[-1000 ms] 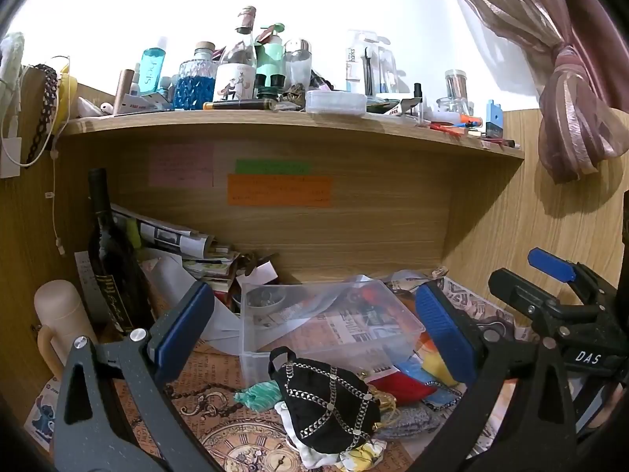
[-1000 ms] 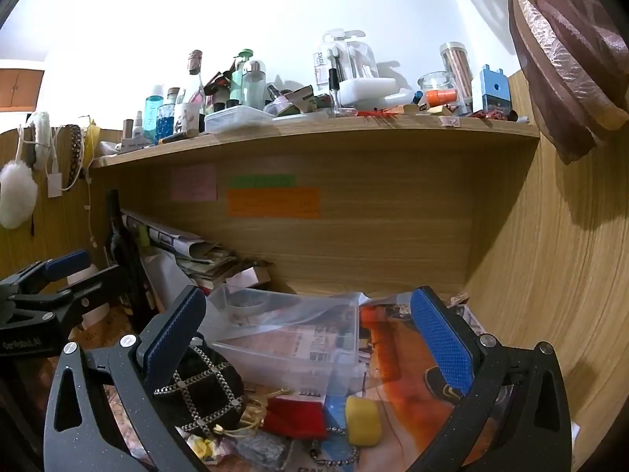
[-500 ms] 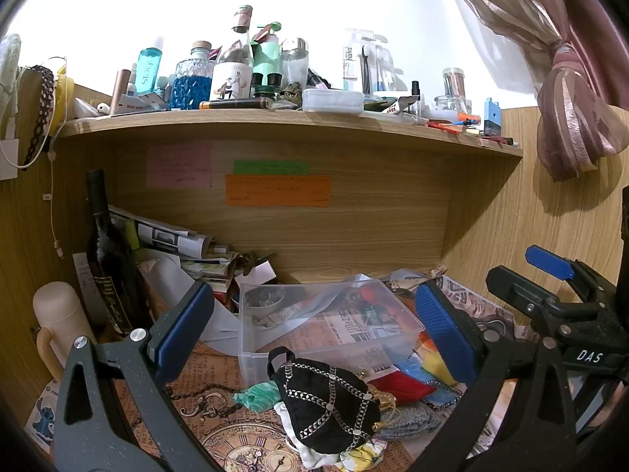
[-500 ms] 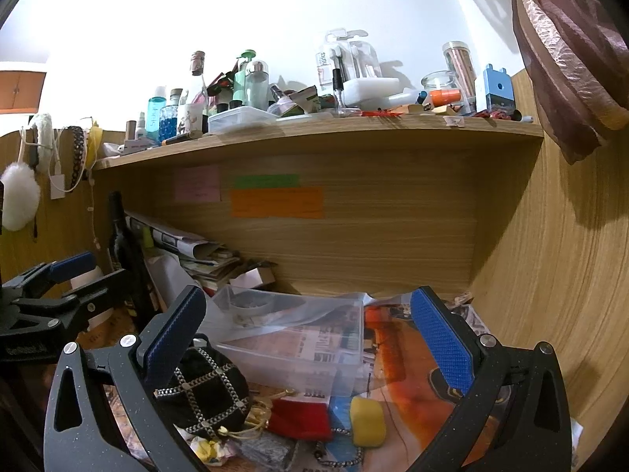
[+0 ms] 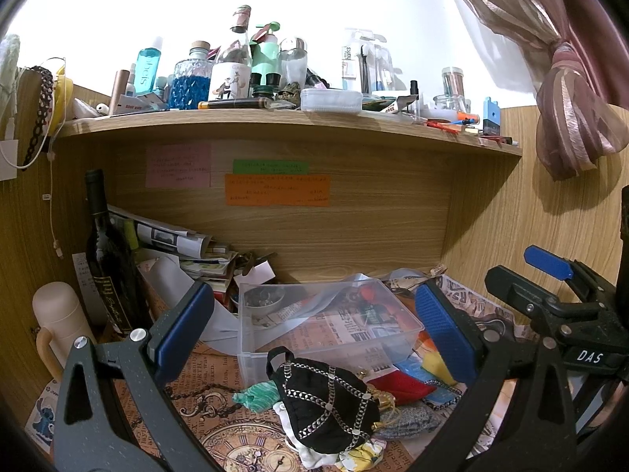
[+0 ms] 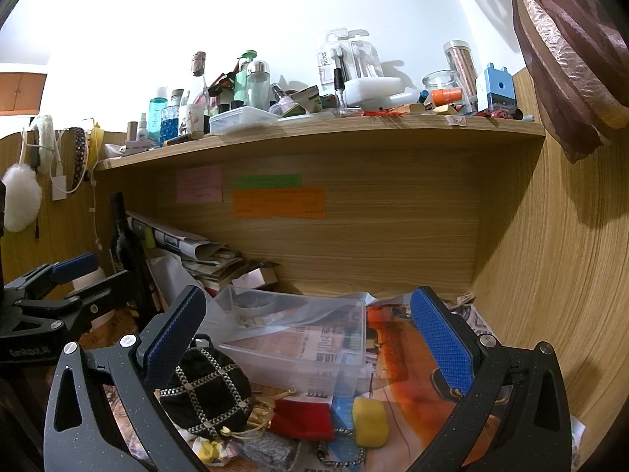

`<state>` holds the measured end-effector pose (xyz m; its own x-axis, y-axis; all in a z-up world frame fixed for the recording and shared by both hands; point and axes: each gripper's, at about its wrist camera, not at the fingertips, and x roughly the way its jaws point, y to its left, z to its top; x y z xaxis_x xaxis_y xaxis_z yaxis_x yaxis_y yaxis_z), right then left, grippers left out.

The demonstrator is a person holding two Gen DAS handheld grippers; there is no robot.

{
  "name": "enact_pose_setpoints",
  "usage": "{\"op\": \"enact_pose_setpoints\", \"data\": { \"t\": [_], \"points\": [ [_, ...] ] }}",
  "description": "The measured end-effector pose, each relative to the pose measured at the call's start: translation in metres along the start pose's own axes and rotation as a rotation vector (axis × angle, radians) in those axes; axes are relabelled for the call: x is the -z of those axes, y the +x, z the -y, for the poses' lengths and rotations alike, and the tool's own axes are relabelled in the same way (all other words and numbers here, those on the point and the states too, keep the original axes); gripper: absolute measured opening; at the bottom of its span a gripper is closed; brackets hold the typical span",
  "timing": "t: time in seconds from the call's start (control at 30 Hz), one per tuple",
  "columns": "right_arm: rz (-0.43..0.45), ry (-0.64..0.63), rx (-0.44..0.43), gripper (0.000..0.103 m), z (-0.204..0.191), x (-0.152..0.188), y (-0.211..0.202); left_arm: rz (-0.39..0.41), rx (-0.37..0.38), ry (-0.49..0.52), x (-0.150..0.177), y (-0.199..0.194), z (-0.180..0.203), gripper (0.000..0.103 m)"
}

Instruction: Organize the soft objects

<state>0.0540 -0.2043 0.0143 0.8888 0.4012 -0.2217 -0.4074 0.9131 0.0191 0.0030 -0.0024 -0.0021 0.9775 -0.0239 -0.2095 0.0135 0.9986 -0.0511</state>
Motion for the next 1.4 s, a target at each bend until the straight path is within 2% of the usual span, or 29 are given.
{"op": "enact_pose_setpoints", "data": {
  "t": [1.03, 1.4],
  "points": [
    [0.008, 0.006, -0.007, 0.103, -0.0044, -0.0008, -0.0034, 0.001, -0.001, 0.001, -0.0006, 0.0002, 0.0006, 0.103],
    [-0.002, 0.006, -0.003, 0.103, -0.0007, 0.0005, -0.0003, -0.022, 0.003, 0.006, 0.0025, 0.008, 0.0028, 0.103]
  ]
}}
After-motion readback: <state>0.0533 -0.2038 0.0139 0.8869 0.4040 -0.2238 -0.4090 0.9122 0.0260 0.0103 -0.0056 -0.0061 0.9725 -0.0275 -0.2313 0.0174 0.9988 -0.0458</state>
